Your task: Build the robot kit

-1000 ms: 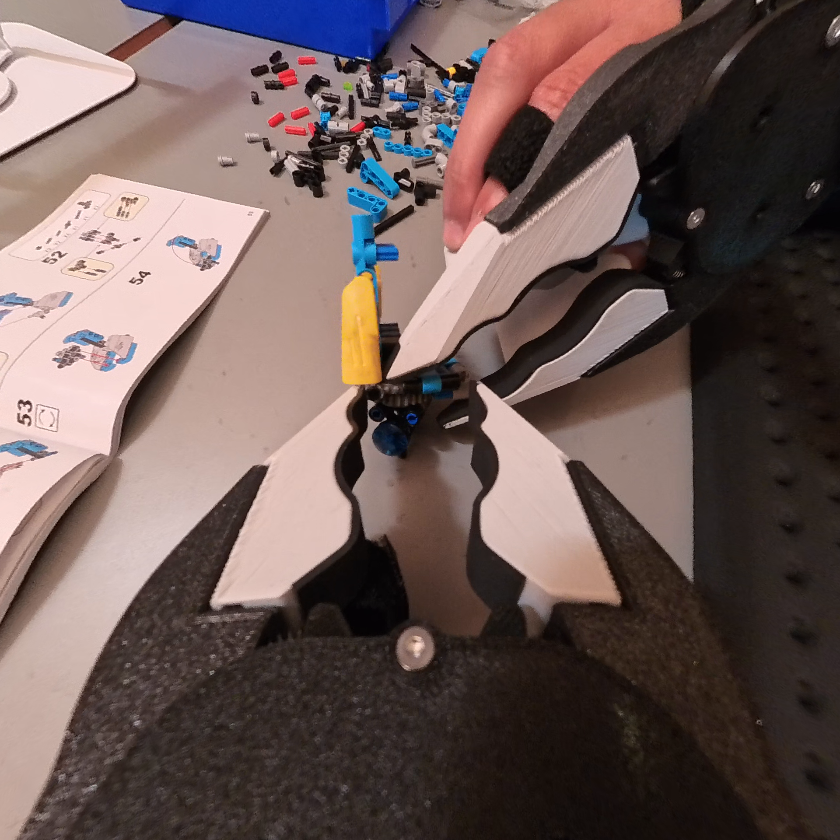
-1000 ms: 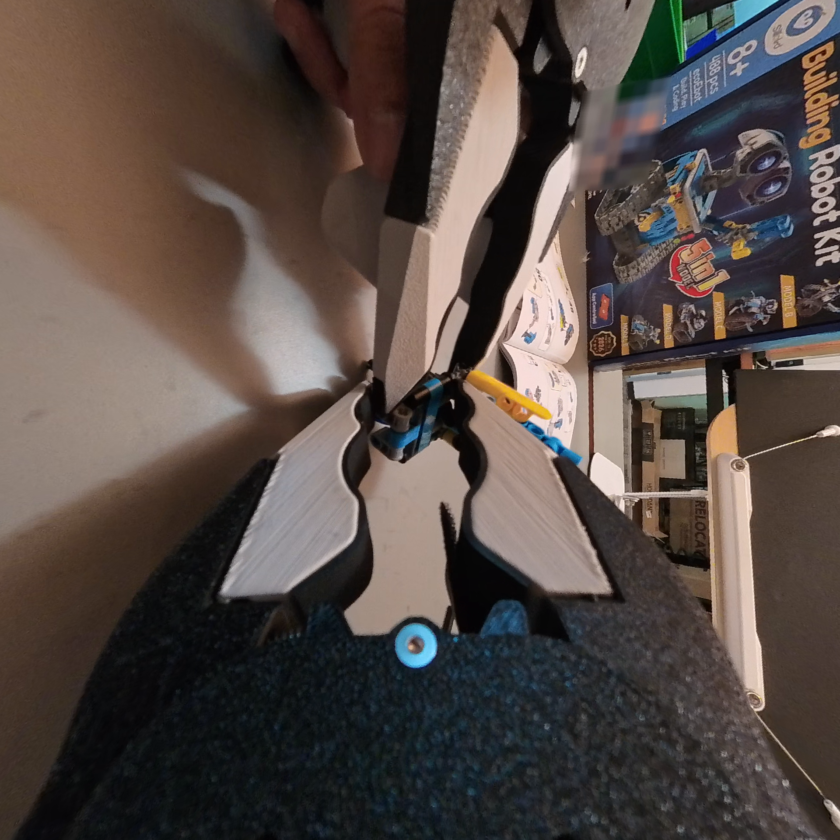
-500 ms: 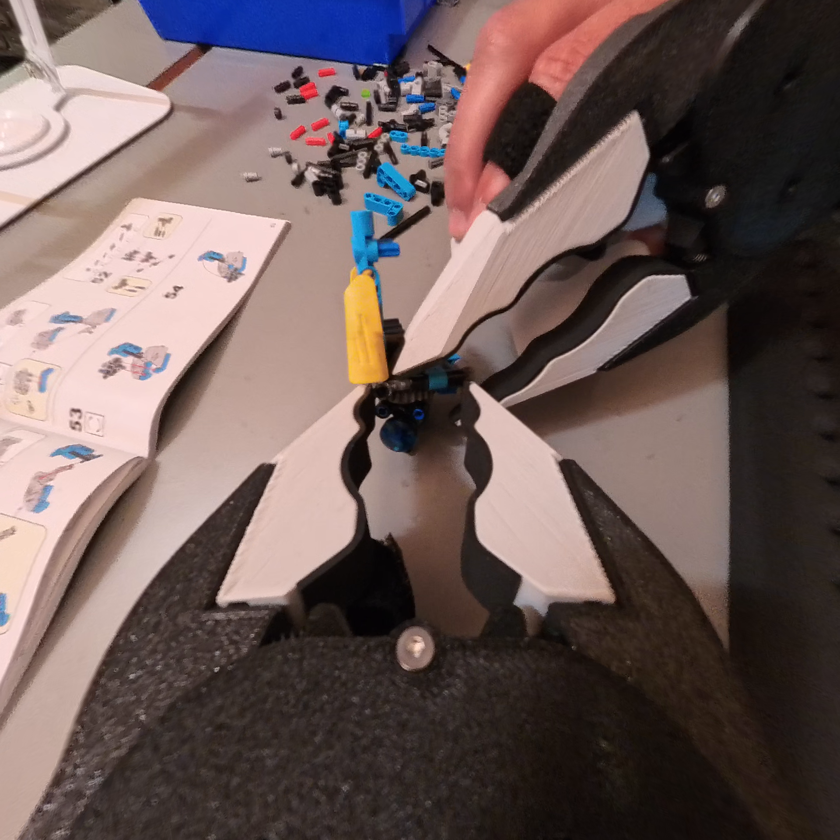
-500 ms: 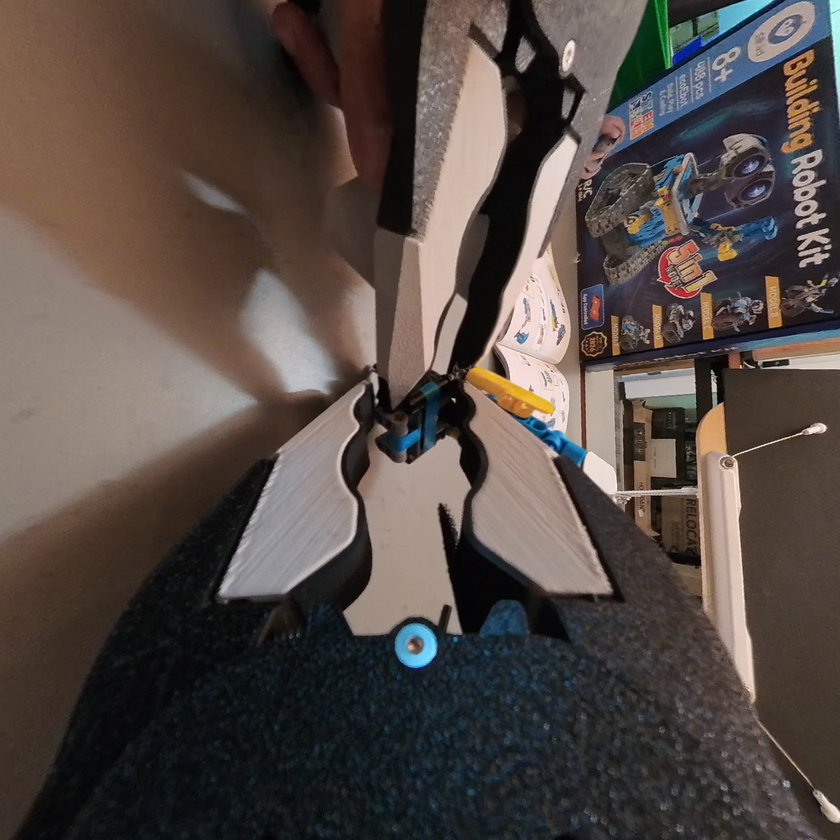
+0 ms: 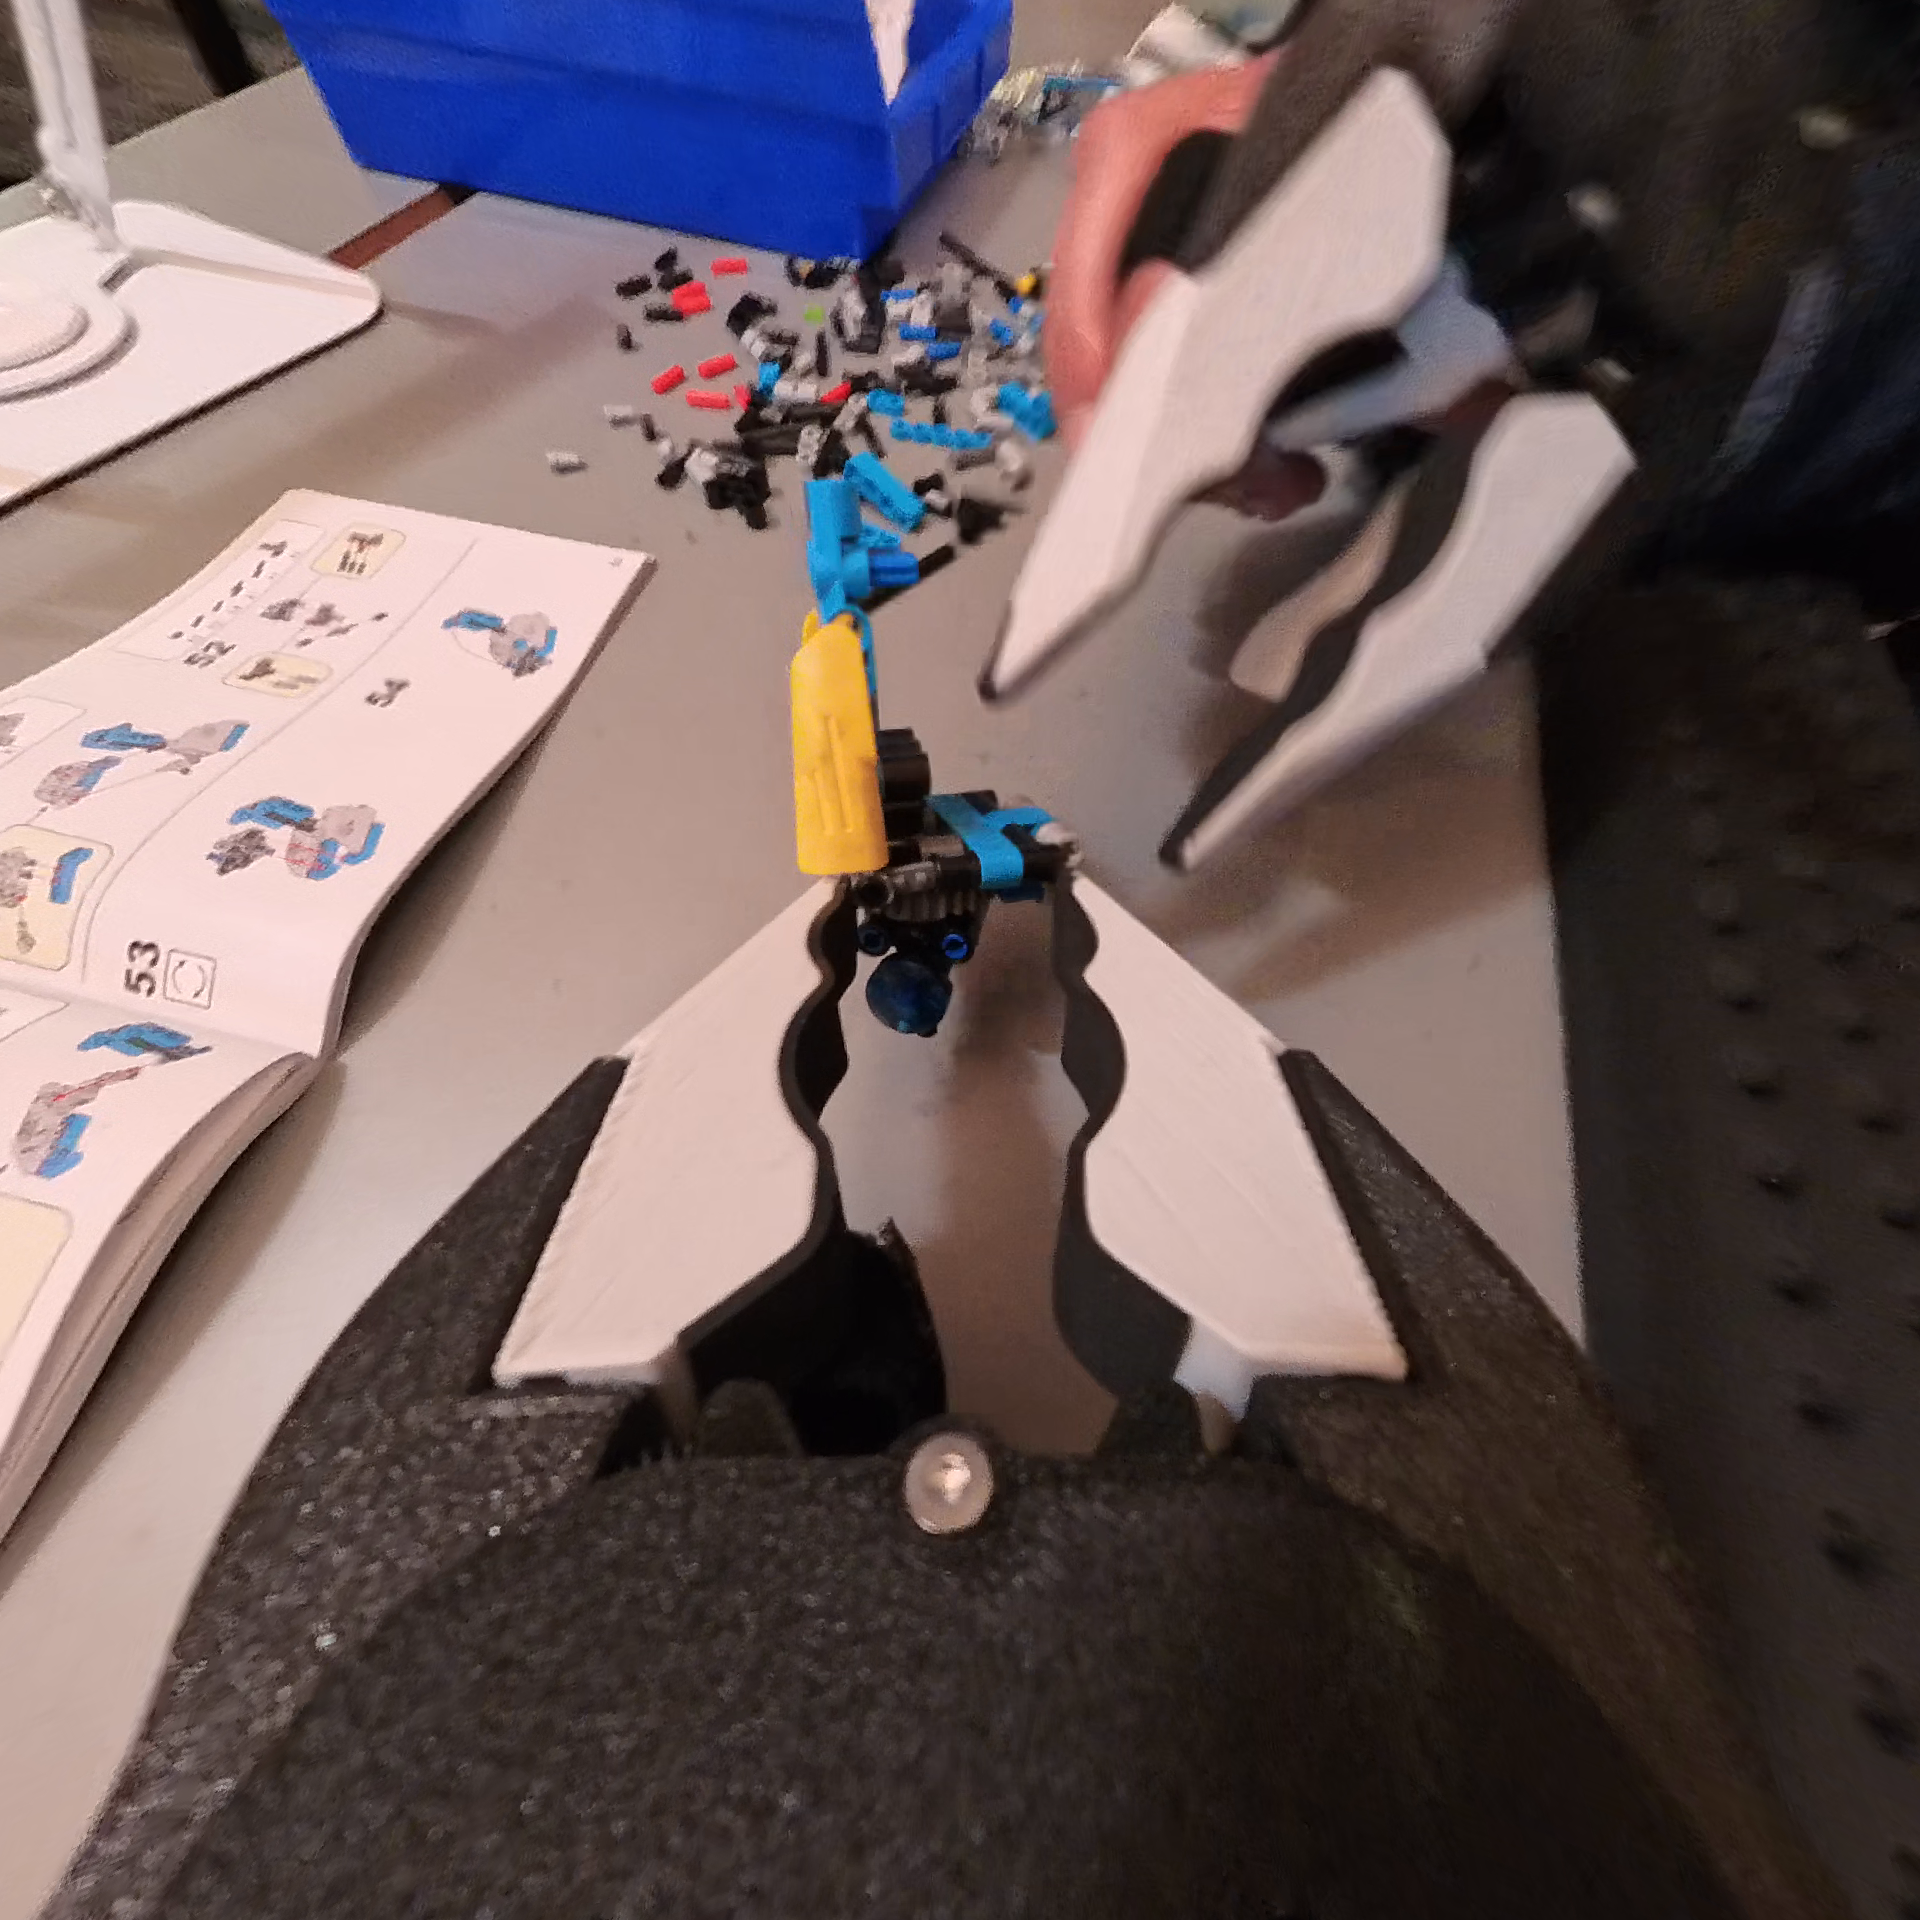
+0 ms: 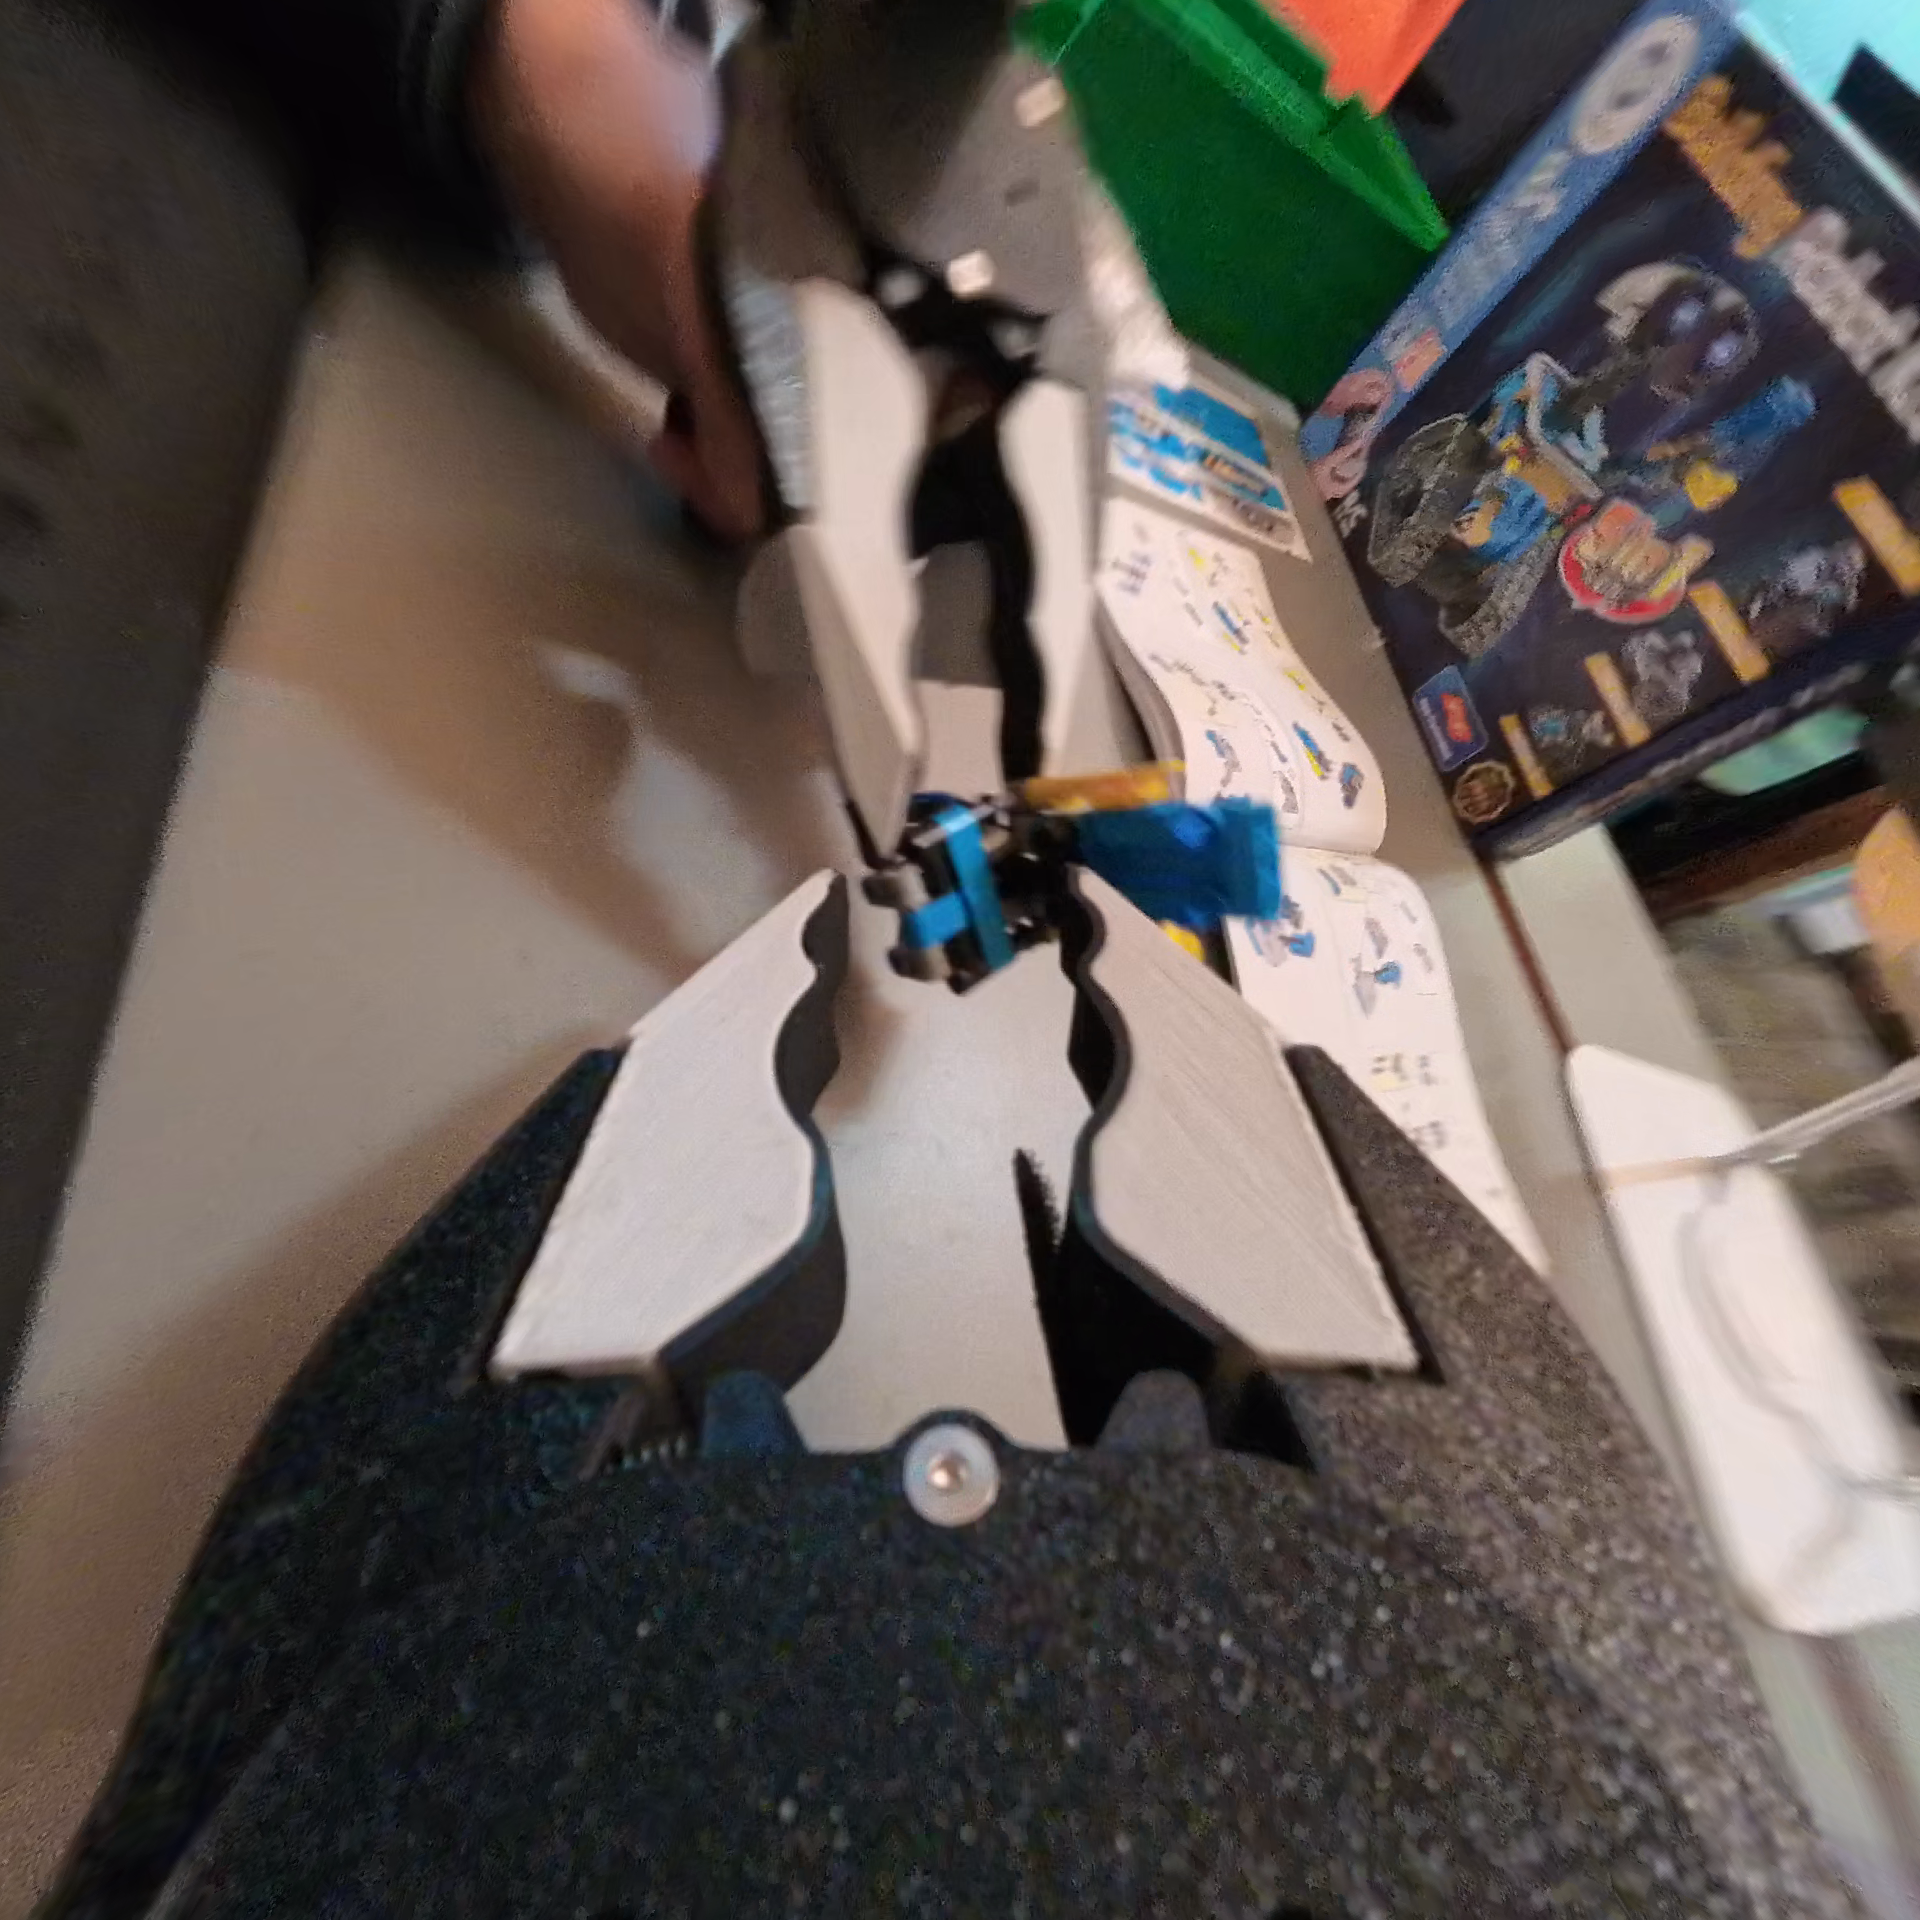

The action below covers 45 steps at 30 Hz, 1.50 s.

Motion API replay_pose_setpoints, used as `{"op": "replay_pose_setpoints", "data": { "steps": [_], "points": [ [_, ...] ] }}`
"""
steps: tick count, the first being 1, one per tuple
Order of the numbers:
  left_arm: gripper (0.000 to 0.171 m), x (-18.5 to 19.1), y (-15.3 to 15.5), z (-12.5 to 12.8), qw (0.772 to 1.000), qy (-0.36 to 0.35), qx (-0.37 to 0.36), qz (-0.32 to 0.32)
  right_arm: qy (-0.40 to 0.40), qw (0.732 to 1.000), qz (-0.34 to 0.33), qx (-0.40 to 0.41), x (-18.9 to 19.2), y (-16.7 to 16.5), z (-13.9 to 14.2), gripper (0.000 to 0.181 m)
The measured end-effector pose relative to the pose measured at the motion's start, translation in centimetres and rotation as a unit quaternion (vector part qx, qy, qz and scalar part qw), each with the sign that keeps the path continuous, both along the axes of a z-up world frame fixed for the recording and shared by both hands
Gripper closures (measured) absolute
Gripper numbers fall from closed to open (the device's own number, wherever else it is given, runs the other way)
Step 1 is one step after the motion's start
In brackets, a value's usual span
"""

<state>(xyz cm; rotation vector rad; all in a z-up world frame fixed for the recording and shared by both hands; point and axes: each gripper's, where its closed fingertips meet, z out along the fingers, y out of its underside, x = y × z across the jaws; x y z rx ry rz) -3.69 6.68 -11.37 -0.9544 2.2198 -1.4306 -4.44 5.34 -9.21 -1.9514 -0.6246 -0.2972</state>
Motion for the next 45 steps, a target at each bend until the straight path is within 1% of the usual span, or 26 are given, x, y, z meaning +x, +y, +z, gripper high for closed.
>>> {"op": "replay_pose_setpoints", "data": {
  "steps": [1, 2, 3, 4, 5, 6, 7, 9, 11, 13, 15, 18, 20, 23, 25, 29, 33, 37, 39, 41, 45],
  "points": [
    [0.134, -0.3, -0.1, 0.5, 1.0, -0.001, -0.017, -0.01, 0.064, 0.998, -0.002, 0.01, 0.9, -0.4, 0.8, 0.138],
    [0.134, -0.6, -0.2, 1.0, 0.999, -0.005, -0.037, -0.021, 0.131, 0.991, 0.0, 0.004, 1.7, -0.9, 0.9, 0.133],
    [0.134, -1.0, -0.5, 1.8, 0.998, -0.011, -0.059, -0.034, 0.206, 0.978, 0.017, -0.009, 2.0, -1.4, 0.9, 0.127],
    [0.134, -1.3, -0.8, 2.5, 0.996, -0.017, -0.08, -0.047, 0.286, 0.956, 0.06, -0.017, 1.4, -1.9, 1.3, 0.124],
    [0.134, -1.8, -1.1, 3.2, 0.993, -0.023, -0.101, -0.062, 0.359, 0.928, 0.102, -0.009, 0.6, -2.3, 2.3, 0.127],
    [0.134, -2.3, -1.5, 3.9, 0.99, -0.027, -0.119, -0.076, 0.405, 0.905, 0.128, 0.008, 0.2, -2.4, 3.3, 0.134],
    [0.133, -2.6, -1.8, 4.4, 0.987, -0.03, -0.135, -0.087, 0.421, 0.897, 0.137, 0.016, 0.2, -2.4, 3.8, 0.136],
    [0.133, -3.3, -2.4, 5.4, 0.98, -0.038, -0.163, -0.107, 0.422, 0.892, 0.16, 0.015, -0.7, -2.6, 4.2, 0.132],
    [0.133, -3.7, -2.8, 6.0, 0.976, -0.044, -0.178, -0.117, 0.417, 0.89, 0.181, 0.034, -1.5, -2.6, 5.0, 0.133],
    [0.133, -3.8, -3.0, 6.3, 0.973, -0.047, -0.19, -0.121, 0.399, 0.898, 0.179, 0.044, -1.6, -2.5, 5.2, 0.135],
    [0.133, -3.8, -3.0, 6.7, 0.968, -0.037, -0.214, -0.125, 0.395, 0.9, 0.178, 0.049, -1.7, -2.6, 5.3, 0.138],
    [0.134, -3.6, -2.8, 6.9, 0.963, -0.029, -0.236, -0.126, 0.386, 0.907, 0.166, 0.034, -1.5, -2.4, 4.4, 0.133],
    [0.134, -3.6, -2.9, 7.0, 0.961, -0.027, -0.244, -0.129, 0.4, 0.899, 0.172, 0.037, -1.6, -2.4, 4.6, 0.136],
    [0.134, -3.6, -3.0, 7.1, 0.96, -0.03, -0.246, -0.132, 0.411, 0.895, 0.171, 0.036, -1.6, -2.2, 4.7, 0.142],
    [0.134, -3.6, -3.1, 7.1, 0.96, -0.029, -0.246, -0.133, 0.408, 0.897, 0.166, 0.027, -1.6, -2.1, 4.2, 0.141],
    [0.134, -3.7, -3.3, 7.1, 0.958, -0.024, -0.251, -0.139, 0.43, 0.884, 0.18, 0.034, -1.9, -2.3, 4.8, 0.146],
    [0.134, -3.8, -3.4, 7.0, 0.956, -0.02, -0.254, -0.144, 0.459, 0.867, 0.191, 0.029, -2.0, -2.4, 4.8, 0.147],
    [0.134, -3.6, -3.2, 7.1, 0.956, -0.017, -0.258, -0.14, 0.476, 0.859, 0.185, 0.028, -1.8, -2.2, 4.9, 0.148],
    [0.133, -3.3, -3.0, 6.7, 0.958, -0.008, -0.254, -0.133, 0.475, 0.861, 0.178, 0.028, -1.5, -2.1, 4.7, 0.148],
    [0.132, -2.8, -2.5, 6.4, 0.964, -0.01, -0.241, -0.115, 0.465, 0.869, 0.164, 0.03, -0.9, -1.9, 4.3, 0.148],
    [0.129, -2.4, -1.5, 6.9, 0.964, -0.021, -0.249, -0.096, 0.456, 0.878, 0.144, 0.038, -0.1, -1.9, 4.2, 0.148]
  ]
}}
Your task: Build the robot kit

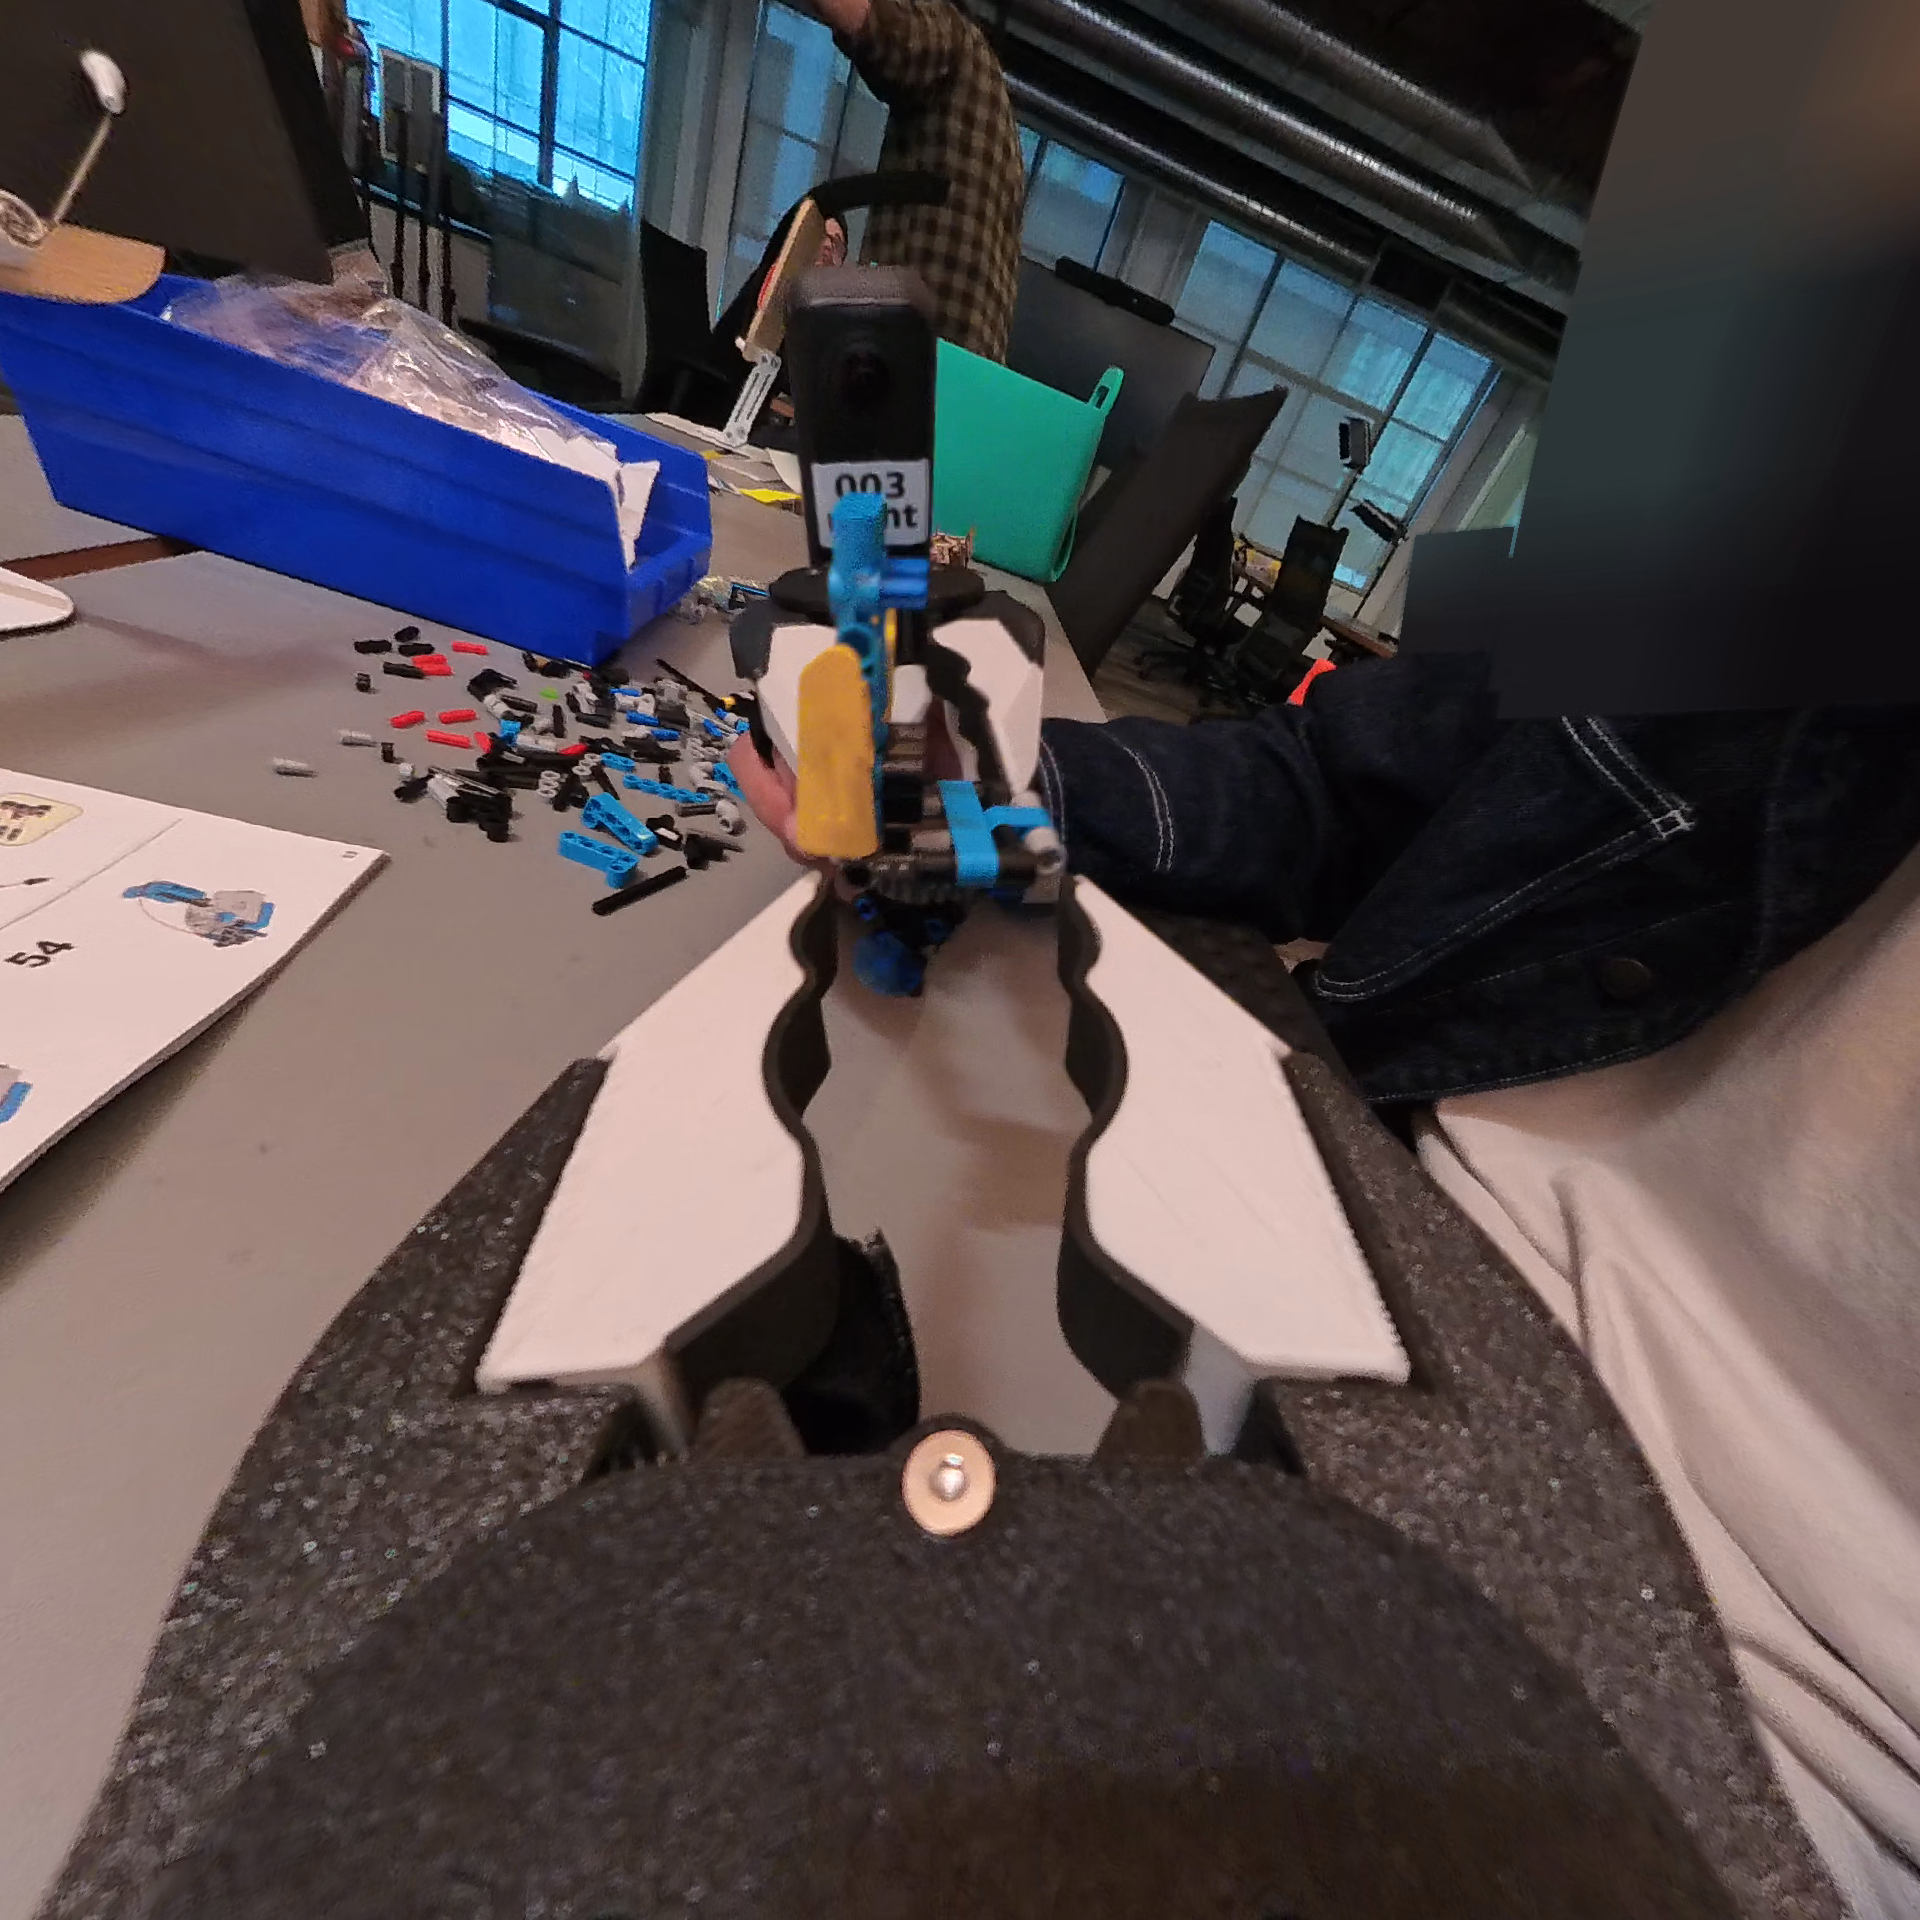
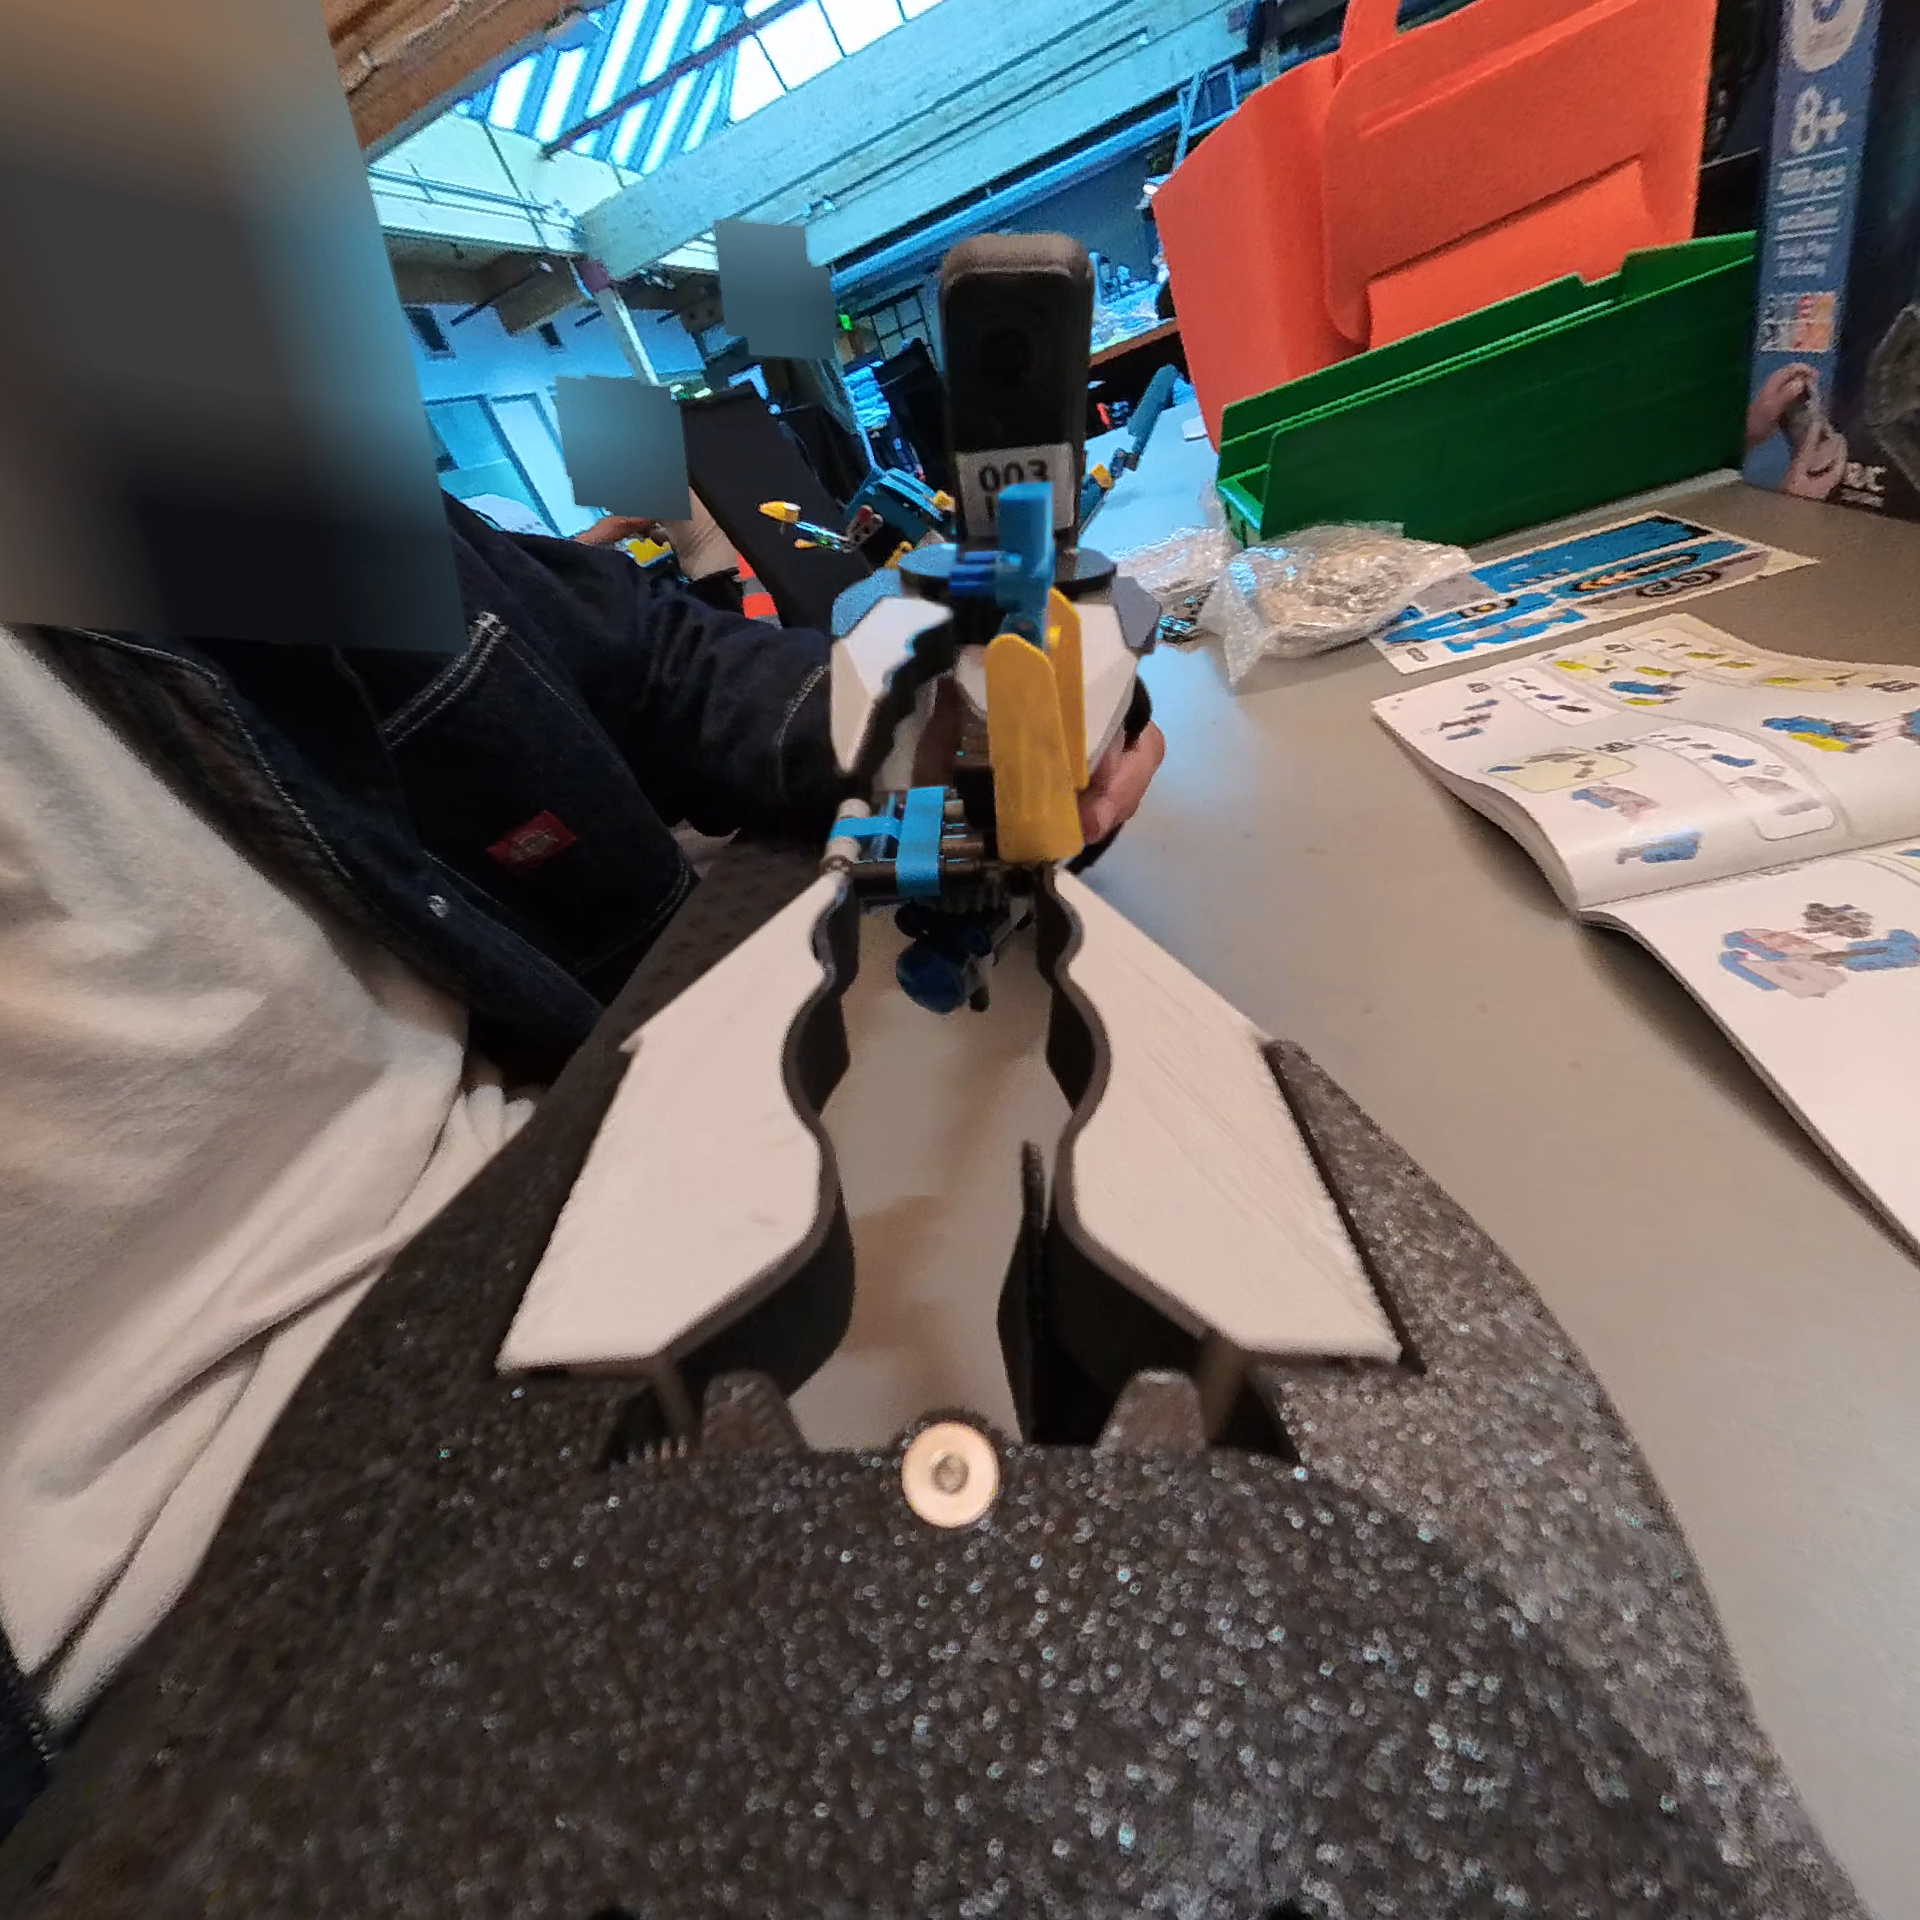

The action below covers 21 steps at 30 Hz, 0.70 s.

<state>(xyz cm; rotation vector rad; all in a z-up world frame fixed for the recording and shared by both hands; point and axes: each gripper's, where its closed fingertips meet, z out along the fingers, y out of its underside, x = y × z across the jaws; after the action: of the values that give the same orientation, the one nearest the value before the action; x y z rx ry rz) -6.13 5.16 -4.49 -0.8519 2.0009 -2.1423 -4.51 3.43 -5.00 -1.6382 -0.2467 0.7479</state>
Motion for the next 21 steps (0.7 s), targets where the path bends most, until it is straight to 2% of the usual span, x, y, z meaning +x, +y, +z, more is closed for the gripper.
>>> {"op": "replay_pose_setpoints", "data": {
  "steps": [5, 7, 21],
  "points": [
    [0.127, 0.4, -0.2, -0.9, 0.999, -0.005, 0.036, 0.018, -0.012, 1.0, 0.001, -0.009, -0.3, 0.2, -0.5, 0.147],
    [0.133, 0.3, -0.3, -0.9, 0.999, -0.005, 0.039, 0.014, -0.018, 1.0, -0.002, -0.011, -0.3, 0.2, -0.7, 0.147],
    [0.134, 0.3, -0.4, -1.6, 0.998, -0.014, 0.065, 0.023, -0.02, 1.0, 0.003, -0.014, -0.5, 0.1, -0.8, 0.148]
  ]
}}
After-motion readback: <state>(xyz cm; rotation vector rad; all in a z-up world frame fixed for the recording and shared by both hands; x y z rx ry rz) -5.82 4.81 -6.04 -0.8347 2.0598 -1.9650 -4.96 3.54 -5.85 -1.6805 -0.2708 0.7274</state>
